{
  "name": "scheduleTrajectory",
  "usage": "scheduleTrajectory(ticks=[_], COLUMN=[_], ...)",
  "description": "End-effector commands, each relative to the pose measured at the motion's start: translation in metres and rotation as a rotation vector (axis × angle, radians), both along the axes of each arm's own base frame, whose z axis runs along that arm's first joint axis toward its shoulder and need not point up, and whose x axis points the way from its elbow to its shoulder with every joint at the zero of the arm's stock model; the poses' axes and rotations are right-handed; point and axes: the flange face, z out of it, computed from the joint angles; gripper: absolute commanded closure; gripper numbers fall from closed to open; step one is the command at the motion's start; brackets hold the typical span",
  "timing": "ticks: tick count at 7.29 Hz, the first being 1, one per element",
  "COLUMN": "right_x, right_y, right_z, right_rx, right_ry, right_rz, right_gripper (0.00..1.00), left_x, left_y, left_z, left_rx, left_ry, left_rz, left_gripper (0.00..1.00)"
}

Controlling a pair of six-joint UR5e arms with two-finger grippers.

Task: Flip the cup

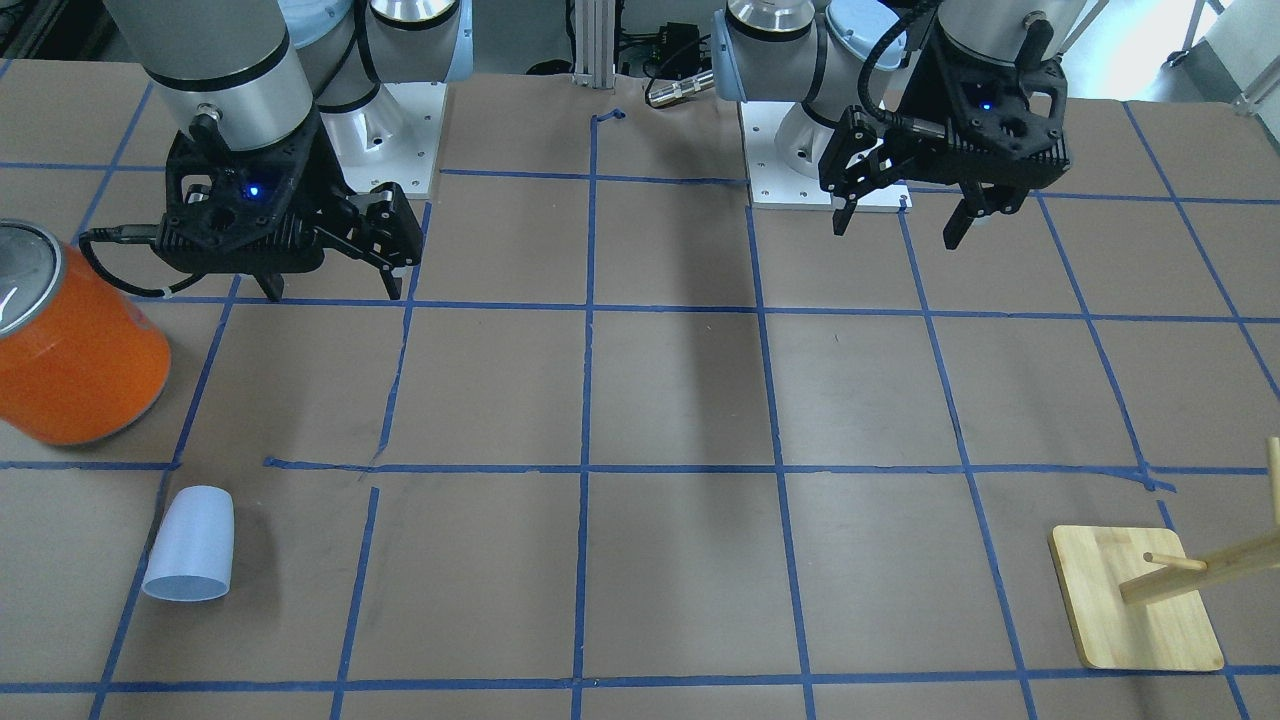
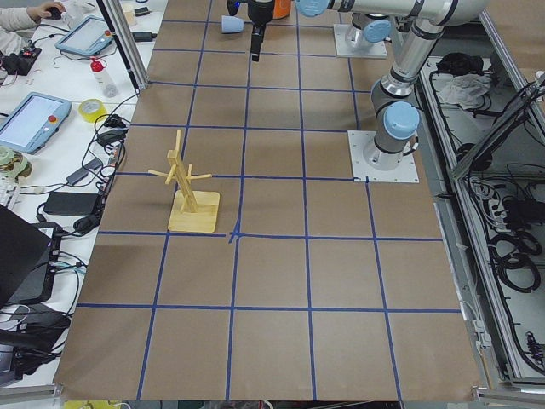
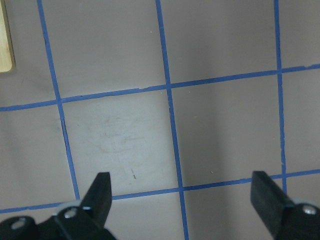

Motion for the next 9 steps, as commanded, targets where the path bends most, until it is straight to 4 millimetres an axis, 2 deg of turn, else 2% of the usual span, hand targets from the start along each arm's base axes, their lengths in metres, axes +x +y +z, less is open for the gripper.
scheduleTrajectory(ticks=[1,5,6,7,8,9], right_x=[0.000,0.000,-0.005,-0.010,-0.039,-0.076], right_y=[0.001,0.001,-0.006,-0.015,-0.032,-0.047], right_z=[0.002,-0.002,-0.001,-0.011,-0.017,-0.021], right_rx=[-0.005,-0.005,-0.018,-0.003,-0.011,-0.032], right_ry=[-0.001,0.001,0.000,0.013,0.005,0.003], right_rz=[0.001,0.001,-0.005,-0.010,-0.028,-0.034], right_gripper=[0.00,0.00,0.00,0.00,0.00,0.00], left_x=[0.000,0.000,0.000,0.000,0.000,0.000], left_y=[0.000,0.000,0.000,0.000,0.000,0.000], left_z=[0.000,0.000,0.000,0.000,0.000,0.000], left_rx=[0.000,0.000,0.000,0.000,0.000,0.000], left_ry=[0.000,0.000,0.000,0.000,0.000,0.000], left_rz=[0.000,0.000,0.000,0.000,0.000,0.000], left_gripper=[0.00,0.00,0.00,0.00,0.00,0.00])
